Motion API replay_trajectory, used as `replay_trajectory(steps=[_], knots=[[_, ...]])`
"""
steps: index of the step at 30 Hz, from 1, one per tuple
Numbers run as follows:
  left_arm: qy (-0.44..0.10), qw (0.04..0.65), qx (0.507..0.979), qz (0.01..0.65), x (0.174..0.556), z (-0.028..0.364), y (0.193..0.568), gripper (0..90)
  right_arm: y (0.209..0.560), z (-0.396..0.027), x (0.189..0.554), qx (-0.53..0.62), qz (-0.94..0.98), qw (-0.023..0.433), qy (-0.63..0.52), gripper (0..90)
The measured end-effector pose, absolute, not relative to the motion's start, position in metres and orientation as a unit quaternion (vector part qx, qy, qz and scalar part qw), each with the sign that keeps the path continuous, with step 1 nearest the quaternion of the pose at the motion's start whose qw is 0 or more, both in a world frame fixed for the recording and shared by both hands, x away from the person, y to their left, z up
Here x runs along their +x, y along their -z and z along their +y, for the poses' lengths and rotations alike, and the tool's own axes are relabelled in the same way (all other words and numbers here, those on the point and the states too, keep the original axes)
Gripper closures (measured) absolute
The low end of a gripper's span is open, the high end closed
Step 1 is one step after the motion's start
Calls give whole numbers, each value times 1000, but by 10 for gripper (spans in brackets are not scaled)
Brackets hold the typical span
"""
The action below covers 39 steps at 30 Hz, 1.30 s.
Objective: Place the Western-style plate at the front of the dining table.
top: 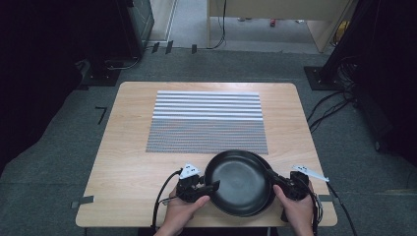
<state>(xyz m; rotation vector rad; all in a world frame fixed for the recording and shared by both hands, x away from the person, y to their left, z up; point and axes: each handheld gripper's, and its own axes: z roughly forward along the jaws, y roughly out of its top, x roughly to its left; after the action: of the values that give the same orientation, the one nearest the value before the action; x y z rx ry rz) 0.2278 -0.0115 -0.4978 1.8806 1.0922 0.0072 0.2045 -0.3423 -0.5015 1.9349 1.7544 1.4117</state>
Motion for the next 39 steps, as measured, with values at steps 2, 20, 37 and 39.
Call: replay_trajectory(steps=[2,20,37,39], knots=[[-3,466,765,445,228,-11,498,517,501,-342,205,649,589,87,-473,831],[11,477,744,468,235,6,492,664,505,-340,205,648,586,62,-483,812],[23,482,740,469,233,4,497,657,517,-345,207,697,502,-10,-512,830],[32,484,737,470,234,4,498,657,518,-346,207,703,487,-17,-518,839]])
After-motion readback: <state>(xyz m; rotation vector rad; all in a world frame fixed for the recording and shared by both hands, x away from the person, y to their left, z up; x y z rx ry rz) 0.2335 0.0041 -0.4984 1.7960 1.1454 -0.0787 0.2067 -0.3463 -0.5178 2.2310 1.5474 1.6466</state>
